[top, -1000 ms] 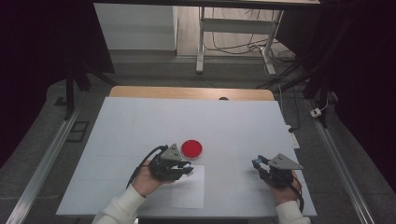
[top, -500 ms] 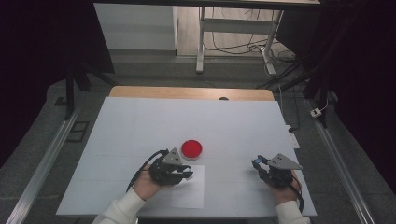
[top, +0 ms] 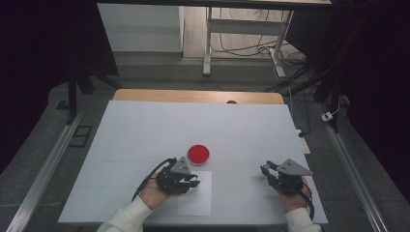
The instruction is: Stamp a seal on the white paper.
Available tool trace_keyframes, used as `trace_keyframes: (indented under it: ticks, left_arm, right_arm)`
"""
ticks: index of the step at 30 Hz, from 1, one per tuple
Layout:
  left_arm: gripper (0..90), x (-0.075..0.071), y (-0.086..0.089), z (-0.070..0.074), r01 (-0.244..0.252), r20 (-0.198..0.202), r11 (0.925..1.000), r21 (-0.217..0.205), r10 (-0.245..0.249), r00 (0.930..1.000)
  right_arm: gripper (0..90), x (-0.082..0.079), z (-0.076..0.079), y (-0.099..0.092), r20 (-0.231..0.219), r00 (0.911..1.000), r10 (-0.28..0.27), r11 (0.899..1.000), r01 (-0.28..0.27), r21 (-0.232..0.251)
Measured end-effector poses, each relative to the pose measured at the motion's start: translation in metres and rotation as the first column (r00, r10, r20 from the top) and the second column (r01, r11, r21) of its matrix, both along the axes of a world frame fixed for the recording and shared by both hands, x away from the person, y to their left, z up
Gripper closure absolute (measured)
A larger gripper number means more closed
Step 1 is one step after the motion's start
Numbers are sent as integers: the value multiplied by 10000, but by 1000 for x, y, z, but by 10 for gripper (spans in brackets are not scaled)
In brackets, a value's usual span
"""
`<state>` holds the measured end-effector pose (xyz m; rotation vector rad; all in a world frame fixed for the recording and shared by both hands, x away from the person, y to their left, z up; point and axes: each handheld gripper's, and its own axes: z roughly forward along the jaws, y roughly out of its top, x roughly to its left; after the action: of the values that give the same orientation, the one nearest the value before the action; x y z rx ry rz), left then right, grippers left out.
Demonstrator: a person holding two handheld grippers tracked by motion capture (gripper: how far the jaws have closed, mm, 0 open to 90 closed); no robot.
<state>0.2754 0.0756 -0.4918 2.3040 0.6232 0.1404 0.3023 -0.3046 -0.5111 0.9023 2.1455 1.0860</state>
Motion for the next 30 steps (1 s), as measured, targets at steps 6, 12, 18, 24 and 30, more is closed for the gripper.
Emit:
trace_keyframes:
  ticks: [6, 12, 18, 24, 30]
  left_arm:
    - [743, 0, -2, -3, 65, -12, 9998, 171, -64, 10000]
    - [743, 0, -4, -6, 113, -13, 9995, 292, -113, 9999]
    - [743, 0, -5, -8, 28, 46, 9995, 315, -29, 10000]
    - [743, 1, -5, -9, 60, 56, 9992, 390, -63, 10000]
    - [743, 1, -6, -11, 87, 57, 9990, 432, -90, 9999]
  right_arm:
    - [645, 0, 0, 0, 2, 10000, 4, 10000, -4, 5]
    - [645, 0, 0, 0, 1, 10000, 7, 10000, -7, 1]
    - [645, 0, 0, 0, -6, 10000, 4, 10000, -4, 7]
    - [645, 0, 0, 0, -7, 10000, 4, 10000, -4, 1]
    - [645, 0, 0, 0, -6, 10000, 15, 10000, -15, -10]
